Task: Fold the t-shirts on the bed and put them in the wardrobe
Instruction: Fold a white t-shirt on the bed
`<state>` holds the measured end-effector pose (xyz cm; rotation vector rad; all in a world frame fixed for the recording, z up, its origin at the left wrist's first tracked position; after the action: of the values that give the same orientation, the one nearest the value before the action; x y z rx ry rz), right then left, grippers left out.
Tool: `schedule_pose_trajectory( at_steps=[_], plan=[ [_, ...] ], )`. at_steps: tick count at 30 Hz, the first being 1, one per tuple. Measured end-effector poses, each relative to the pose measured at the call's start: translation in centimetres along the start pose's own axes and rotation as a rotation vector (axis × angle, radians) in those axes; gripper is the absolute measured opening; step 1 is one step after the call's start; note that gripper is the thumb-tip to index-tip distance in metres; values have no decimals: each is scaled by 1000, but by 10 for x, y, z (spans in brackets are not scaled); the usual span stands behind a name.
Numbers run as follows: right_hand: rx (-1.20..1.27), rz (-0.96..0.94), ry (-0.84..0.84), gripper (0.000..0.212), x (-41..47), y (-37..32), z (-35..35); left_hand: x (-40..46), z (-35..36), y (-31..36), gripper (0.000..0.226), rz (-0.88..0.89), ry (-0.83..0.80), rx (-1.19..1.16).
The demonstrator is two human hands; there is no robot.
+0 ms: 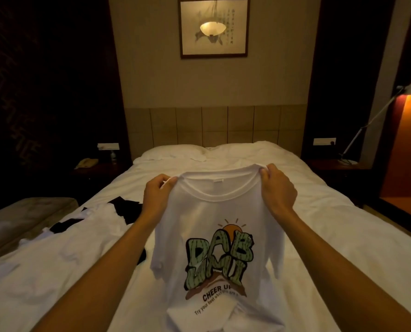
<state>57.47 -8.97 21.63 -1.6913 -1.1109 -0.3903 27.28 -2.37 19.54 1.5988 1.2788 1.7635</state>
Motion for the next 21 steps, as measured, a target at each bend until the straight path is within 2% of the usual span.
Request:
schedule_pose_trajectory(
  at_steps=[3,6,9,12,16,21],
  plan=[
    [-126,-79,142,34,0,-11,-9,-3,-1,17,33,79,166,139],
    [-147,-210,325,37,8,-20,-26,1,-13,52,33,363,296,383],
    [-166,-304,453,40,23,-33,-53,7,-26,94,35,646,408,472],
    [-167,-370,567,42,41,-54,-87,16,-36,136,39,828,514,550],
    [-139,-409,699,45,59,-82,-135,22,-50,194,39,972,603,586],
    [-60,-455,814,45,69,-111,-186,21,-71,251,42,1046,748,574]
  ],
)
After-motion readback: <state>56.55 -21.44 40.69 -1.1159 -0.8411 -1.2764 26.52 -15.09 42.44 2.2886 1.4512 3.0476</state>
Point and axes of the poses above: each hand's wrist, its own x-axis towards the middle knuckle, its own z-axis out of the palm, y = z × x, the point moved 3 cm from there along x, towards the middle knuckle, and after that the axes turned 10 degrees about y, right-handed, at the moved point
